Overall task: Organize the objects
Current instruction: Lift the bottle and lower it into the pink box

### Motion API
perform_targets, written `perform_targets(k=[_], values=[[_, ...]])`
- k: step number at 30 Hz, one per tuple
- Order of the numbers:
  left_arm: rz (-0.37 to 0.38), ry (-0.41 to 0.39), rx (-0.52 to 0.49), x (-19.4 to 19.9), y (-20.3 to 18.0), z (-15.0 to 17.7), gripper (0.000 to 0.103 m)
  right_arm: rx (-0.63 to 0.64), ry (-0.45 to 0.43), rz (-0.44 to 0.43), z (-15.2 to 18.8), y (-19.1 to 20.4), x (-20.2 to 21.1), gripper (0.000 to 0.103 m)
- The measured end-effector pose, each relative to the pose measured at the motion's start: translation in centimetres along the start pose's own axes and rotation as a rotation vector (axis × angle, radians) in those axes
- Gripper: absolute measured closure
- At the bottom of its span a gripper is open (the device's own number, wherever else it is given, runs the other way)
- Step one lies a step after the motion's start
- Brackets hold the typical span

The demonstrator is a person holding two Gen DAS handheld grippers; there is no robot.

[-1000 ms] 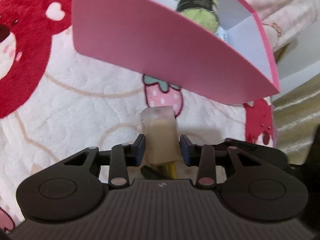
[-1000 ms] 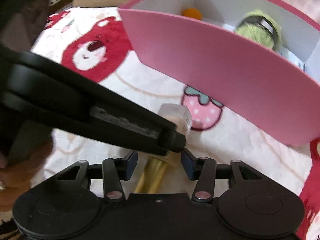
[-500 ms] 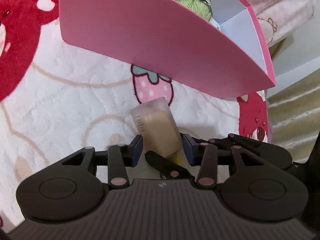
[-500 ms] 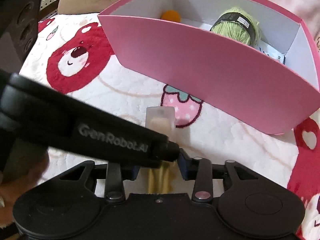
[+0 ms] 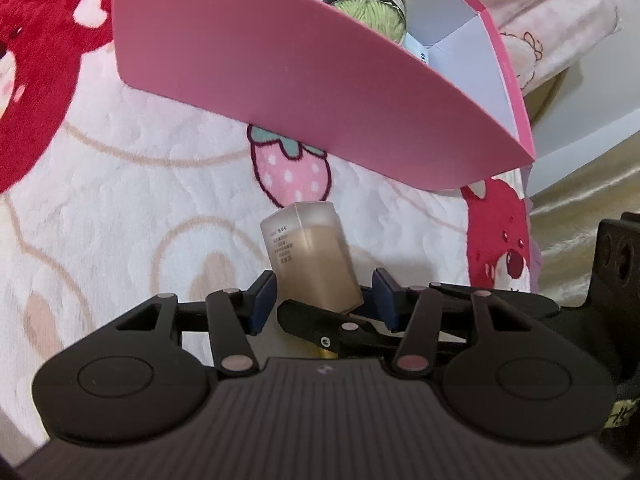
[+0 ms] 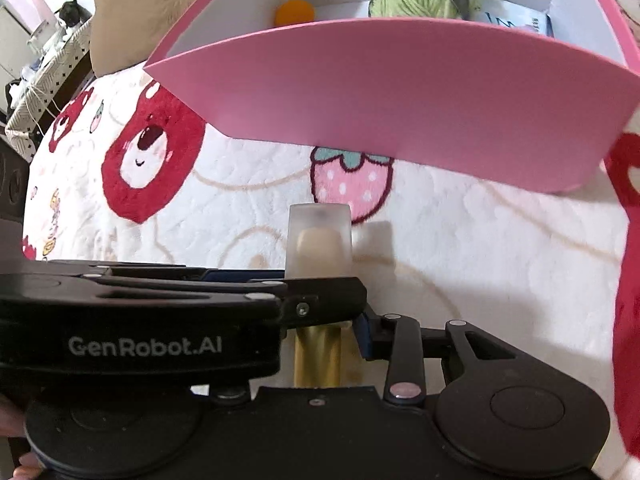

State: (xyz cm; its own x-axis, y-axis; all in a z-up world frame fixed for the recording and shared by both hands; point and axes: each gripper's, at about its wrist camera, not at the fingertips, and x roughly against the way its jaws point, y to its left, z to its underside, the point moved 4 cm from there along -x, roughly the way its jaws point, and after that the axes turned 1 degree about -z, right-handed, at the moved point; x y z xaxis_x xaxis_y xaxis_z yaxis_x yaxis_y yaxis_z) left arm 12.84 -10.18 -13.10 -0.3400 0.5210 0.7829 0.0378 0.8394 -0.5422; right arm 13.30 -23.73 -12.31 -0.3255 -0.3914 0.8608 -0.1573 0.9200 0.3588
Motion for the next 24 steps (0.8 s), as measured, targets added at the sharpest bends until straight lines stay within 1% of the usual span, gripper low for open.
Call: perform_targets(k=[2,4,6,8,11,19,24], values=[[-0.002,0.001,0.004,0.6,-0.1,0.2,0.057,0.000,-0.015,-0.002,0.3,0.3,0.7,0.062],[-0.003,0.002,-0.004,1.5,-0.4,0.4,0.057,0.010,-0.046,-0.002,0.8,1.0,1.6,0.062],[-0.013,0.006,-0.028,2.5,-1.0,0.7,0.057,0.005,-0.075,-0.011,1.5,1.6,2.7,0.062],[-0.034,0.002,-0.075,3.7,-1.7,1.1,0.057,-0.014,-0.101,-0.029,2.1,2.1,3.7,0.062],[-0.042,-0.010,-0.132,5.5,-2.9,1.7,0.057,-0.020,-0.149,-0.028,3.1,3.0,5.4,0.062],[-0.057,-0.036,-0.219,9.3,-5.2,3.1,0.057,-0.020,-0.225,-0.028,4.7,5.1,9.0,0.062],[-0.077,-0.059,-0.265,11.6,-6.7,3.1,0.057,0.000,-0.267,-0.025,4.5,6.6,11.0,0.062]])
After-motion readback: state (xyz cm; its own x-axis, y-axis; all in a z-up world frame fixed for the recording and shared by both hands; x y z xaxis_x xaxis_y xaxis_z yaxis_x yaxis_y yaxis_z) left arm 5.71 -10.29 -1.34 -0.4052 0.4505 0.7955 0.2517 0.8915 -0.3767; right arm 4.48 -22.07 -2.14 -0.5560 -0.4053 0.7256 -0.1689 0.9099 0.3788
